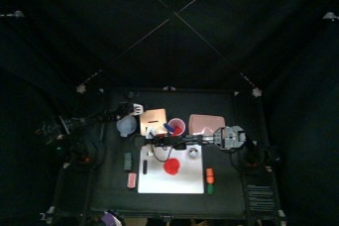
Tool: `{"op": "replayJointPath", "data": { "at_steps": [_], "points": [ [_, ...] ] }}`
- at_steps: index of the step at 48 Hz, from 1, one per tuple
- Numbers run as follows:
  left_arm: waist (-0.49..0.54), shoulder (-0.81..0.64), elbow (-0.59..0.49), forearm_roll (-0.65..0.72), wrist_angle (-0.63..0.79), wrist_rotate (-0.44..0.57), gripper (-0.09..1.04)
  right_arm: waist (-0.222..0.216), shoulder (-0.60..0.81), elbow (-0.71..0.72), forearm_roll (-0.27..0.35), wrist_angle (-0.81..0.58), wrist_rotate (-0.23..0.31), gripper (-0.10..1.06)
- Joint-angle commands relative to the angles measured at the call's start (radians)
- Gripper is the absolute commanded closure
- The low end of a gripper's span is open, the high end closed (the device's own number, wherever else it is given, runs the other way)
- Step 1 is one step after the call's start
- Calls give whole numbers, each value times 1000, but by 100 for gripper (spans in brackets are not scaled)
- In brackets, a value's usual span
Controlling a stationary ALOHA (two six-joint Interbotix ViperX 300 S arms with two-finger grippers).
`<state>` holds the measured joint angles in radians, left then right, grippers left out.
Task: Get the cutter from the drawer then cut the dough then place the extra dough in the bowl
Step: Cut the dough
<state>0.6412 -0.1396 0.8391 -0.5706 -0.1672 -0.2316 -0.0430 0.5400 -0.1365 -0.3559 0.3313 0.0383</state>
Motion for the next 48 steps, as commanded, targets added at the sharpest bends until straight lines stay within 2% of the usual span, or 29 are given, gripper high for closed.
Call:
{"op": "replayJointPath", "data": {
  "at_steps": [1,9,16,28,36,44,48],
  "points": [
    [5,-61,12,12,-34,2,61,46,-55,-31,11,-6,3,59],
    [2,-161,66,75,-84,2,61,75,-114,-3,60,-32,3,59],
    [-18,-272,120,196,-115,3,61,81,-198,86,127,-92,3,59],
    [-189,-506,242,428,-124,2,61,86,-371,348,253,-230,3,59],
    [-314,-635,311,523,-138,2,61,100,-449,503,298,-325,3,59],
    [-416,-670,379,586,-138,0,60,123,-505,626,368,-391,3,59],
    [-480,-666,393,591,-138,2,60,141,-532,689,433,-390,3,59]
  ]
}}
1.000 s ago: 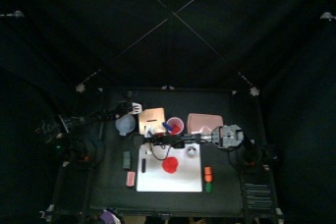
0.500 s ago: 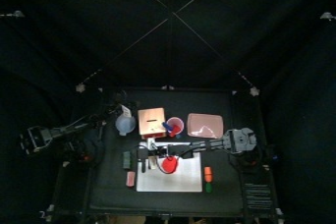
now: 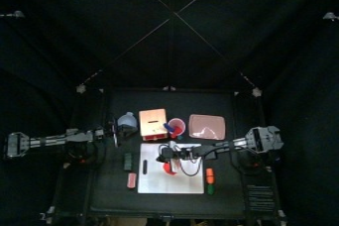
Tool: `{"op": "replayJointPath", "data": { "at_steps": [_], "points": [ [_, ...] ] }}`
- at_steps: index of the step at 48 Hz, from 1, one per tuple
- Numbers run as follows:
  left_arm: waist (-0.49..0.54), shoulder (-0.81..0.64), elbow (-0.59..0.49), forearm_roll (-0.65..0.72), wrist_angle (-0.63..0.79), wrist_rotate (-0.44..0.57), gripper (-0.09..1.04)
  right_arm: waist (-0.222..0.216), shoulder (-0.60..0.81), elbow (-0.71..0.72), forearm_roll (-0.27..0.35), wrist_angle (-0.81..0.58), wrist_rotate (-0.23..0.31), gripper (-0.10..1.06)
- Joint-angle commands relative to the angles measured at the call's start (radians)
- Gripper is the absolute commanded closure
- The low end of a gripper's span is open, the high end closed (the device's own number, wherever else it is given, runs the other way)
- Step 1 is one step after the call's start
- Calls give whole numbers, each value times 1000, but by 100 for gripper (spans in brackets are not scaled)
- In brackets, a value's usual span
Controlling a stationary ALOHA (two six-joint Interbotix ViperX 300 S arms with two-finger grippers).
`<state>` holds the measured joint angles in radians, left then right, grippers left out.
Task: Get the cutter from the drawer then cut the dough then place the extra dough in the bowl
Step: Cut the dough
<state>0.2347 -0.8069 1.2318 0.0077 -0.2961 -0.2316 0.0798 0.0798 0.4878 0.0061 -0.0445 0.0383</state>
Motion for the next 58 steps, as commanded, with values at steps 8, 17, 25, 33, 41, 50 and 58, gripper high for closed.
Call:
{"op": "replayJointPath", "data": {
  "at_steps": [8,17,25,33,41,50,58],
  "points": [
    [-166,23,3,14,-12,2,60,64,-138,172,209,-14,3,59],
    [-219,117,-6,11,-28,2,56,104,-241,287,327,-14,3,59],
    [-219,202,-15,5,-72,-2,48,130,-350,407,430,-11,5,58],
    [-222,262,-28,2,-124,-2,38,143,-446,529,526,6,5,58],
    [-222,296,-40,2,-178,0,33,143,-514,601,555,9,5,49],
    [-222,342,-60,2,-189,-2,32,135,-558,673,538,18,2,34],
    [-222,396,-78,-21,-192,-3,32,40,-566,706,443,11,0,23]
  ]
}}
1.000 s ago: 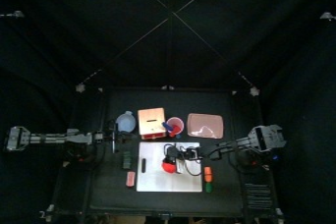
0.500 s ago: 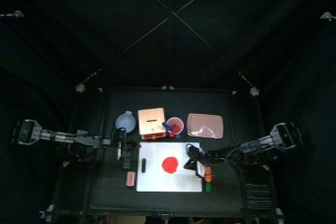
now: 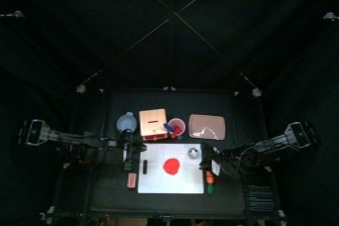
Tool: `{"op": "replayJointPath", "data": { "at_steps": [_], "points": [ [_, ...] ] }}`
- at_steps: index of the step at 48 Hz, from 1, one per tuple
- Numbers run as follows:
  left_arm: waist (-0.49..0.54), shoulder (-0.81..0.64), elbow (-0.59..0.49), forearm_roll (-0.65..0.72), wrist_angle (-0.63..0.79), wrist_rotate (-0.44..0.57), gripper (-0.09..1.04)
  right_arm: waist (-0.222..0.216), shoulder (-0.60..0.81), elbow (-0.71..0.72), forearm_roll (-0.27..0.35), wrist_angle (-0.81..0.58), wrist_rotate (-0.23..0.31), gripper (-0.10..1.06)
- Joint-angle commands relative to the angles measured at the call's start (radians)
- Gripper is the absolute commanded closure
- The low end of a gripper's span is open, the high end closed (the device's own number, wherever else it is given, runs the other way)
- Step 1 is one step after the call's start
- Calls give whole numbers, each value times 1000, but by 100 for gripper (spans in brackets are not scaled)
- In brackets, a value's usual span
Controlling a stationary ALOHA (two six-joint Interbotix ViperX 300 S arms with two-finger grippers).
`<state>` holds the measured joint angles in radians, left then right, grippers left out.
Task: Get the cutter from the drawer then cut the dough then place the extra dough in the bowl
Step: Cut the dough
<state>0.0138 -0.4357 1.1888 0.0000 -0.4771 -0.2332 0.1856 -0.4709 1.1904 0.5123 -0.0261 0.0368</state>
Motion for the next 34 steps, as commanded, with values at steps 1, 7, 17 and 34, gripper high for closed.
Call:
{"op": "replayJointPath", "data": {
  "at_steps": [1,7,17,34],
  "points": [
    [-2,31,-38,-18,-11,0,32,-81,-15,3,-86,-6,2,21],
    [-2,67,-60,-49,-11,3,32,-137,-15,3,-175,-5,3,12],
    [3,107,-83,-55,-14,3,32,-213,-18,31,-290,-6,3,4],
    [3,158,-101,-63,-44,3,32,-262,-18,26,-370,-69,2,5]
  ]
}}
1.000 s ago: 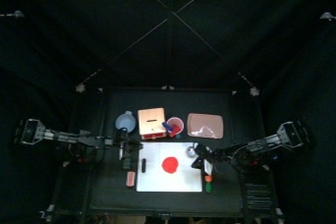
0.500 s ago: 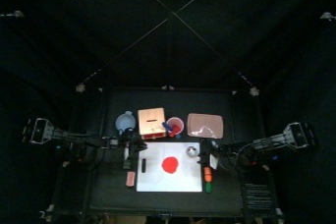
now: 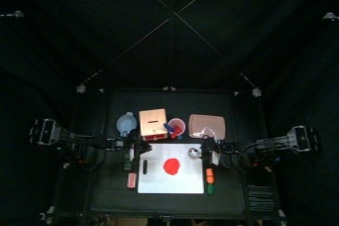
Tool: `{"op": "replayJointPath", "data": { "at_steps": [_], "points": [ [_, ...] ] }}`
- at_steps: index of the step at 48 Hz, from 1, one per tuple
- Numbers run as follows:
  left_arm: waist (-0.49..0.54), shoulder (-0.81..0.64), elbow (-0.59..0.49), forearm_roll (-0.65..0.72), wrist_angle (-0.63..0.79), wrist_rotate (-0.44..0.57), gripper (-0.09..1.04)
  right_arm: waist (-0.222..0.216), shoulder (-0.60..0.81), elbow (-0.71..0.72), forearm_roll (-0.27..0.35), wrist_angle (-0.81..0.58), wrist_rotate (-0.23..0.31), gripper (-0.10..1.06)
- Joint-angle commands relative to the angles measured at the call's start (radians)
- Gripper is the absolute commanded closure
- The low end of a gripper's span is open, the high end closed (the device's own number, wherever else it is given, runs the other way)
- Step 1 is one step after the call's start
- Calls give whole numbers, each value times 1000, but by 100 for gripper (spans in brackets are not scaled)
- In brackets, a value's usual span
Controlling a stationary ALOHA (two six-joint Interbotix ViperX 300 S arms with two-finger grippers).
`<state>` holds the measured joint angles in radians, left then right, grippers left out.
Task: Get the cutter from the drawer then cut the dough then place the extra dough in the bowl
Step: Cut the dough
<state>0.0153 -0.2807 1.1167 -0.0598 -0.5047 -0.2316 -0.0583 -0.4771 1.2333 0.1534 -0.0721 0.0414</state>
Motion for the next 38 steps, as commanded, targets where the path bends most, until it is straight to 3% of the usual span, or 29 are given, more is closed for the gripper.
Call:
{"op": "replayJointPath", "data": {
  "at_steps": [1,38],
  "points": [
    [2,5,-31,-3,-15,2,32,-21,-12,-18,-12,-26,-3,5],
    [8,6,-25,-5,-17,0,32,-21,127,-91,-54,-35,-3,5]
  ]
}}
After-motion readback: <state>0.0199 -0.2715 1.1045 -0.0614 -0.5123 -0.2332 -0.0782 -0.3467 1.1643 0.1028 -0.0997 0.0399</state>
